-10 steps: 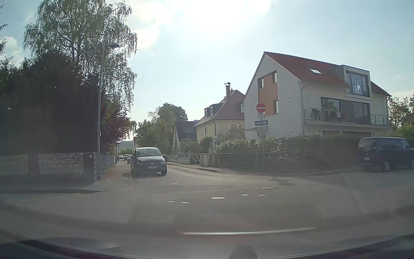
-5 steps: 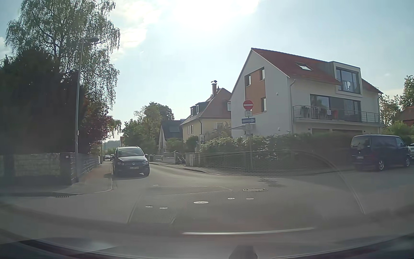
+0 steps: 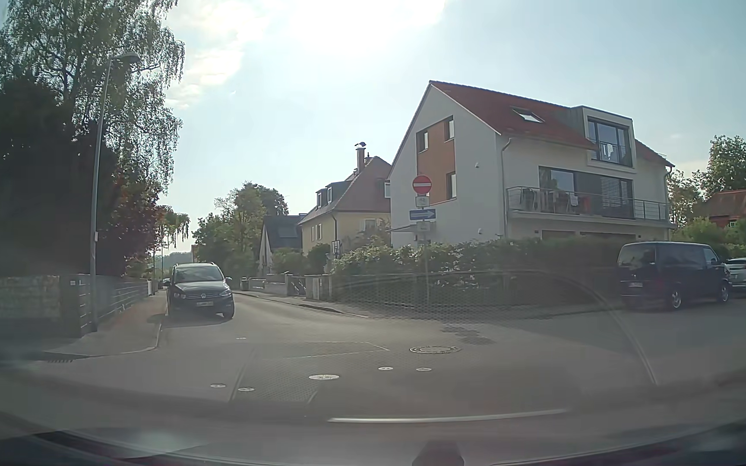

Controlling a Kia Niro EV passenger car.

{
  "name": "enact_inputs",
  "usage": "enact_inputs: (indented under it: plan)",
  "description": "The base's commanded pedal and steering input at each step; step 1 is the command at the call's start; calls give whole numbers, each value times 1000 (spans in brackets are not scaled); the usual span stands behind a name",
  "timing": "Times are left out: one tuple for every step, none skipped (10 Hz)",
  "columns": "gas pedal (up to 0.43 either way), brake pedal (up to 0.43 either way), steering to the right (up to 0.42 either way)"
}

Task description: Follow the waypoints while adhering to traffic rules and regulations

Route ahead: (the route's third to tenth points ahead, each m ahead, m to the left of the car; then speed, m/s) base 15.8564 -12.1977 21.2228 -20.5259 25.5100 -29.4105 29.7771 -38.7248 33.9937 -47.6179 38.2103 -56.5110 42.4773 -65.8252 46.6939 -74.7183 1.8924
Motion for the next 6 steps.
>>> enact_inputs:
  plan:
    - [39,0,230]
    - [47,0,233]
    - [59,0,239]
    - [59,0,246]
    - [67,0,260]
    - [67,0,274]
